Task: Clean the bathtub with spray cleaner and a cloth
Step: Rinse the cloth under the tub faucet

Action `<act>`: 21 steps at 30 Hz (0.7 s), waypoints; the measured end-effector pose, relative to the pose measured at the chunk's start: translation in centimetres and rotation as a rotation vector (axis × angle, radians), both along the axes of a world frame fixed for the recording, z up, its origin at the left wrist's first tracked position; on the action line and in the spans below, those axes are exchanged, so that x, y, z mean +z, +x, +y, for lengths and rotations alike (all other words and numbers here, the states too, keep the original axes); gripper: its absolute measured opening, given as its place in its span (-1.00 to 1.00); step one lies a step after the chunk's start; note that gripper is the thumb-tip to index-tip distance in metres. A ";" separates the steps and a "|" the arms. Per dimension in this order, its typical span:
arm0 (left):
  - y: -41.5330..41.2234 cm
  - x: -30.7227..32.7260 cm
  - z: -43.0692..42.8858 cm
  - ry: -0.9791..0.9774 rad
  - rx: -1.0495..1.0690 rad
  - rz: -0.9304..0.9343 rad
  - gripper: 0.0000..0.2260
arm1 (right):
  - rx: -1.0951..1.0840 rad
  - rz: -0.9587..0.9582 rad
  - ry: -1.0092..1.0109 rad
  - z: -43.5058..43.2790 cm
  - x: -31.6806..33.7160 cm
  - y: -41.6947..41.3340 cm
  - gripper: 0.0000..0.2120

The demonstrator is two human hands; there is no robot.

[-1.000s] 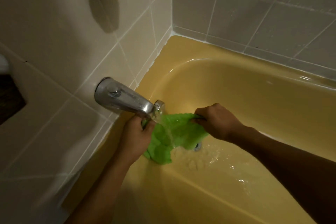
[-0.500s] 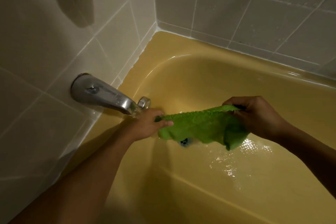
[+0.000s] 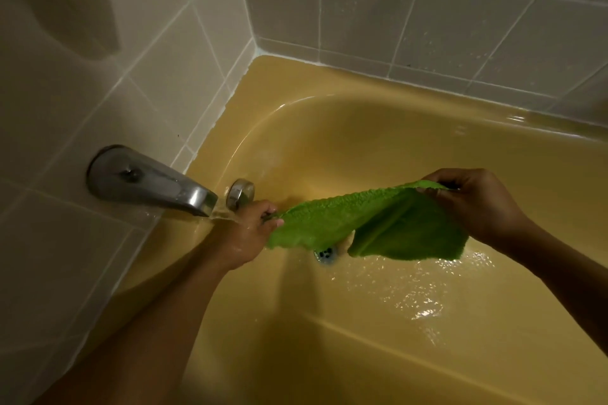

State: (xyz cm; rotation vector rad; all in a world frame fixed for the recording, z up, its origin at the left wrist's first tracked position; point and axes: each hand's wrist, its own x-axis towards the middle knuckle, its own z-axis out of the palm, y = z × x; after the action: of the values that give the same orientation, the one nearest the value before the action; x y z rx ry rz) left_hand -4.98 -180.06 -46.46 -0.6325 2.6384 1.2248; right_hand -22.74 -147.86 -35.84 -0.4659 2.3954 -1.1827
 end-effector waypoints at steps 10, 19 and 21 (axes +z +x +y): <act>1.6 2.2 2.1 0.048 0.293 0.105 -0.85 | 0.001 0.078 0.241 -0.9 -2.6 -1.2 -0.62; 3.4 3.5 2.2 -0.007 0.471 0.102 -0.65 | 0.004 -0.222 0.243 -4.7 -4.9 0.7 -0.57; 3.5 3.8 2.2 0.109 0.610 0.132 -0.80 | 0.031 -0.307 0.187 -6.4 -4.9 2.0 -0.61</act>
State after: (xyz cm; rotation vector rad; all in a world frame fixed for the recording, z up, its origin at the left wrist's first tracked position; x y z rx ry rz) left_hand -1.47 -177.91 -42.63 -1.4520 2.5332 1.5867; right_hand -20.72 -154.27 -40.76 -0.2406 2.1963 -0.9297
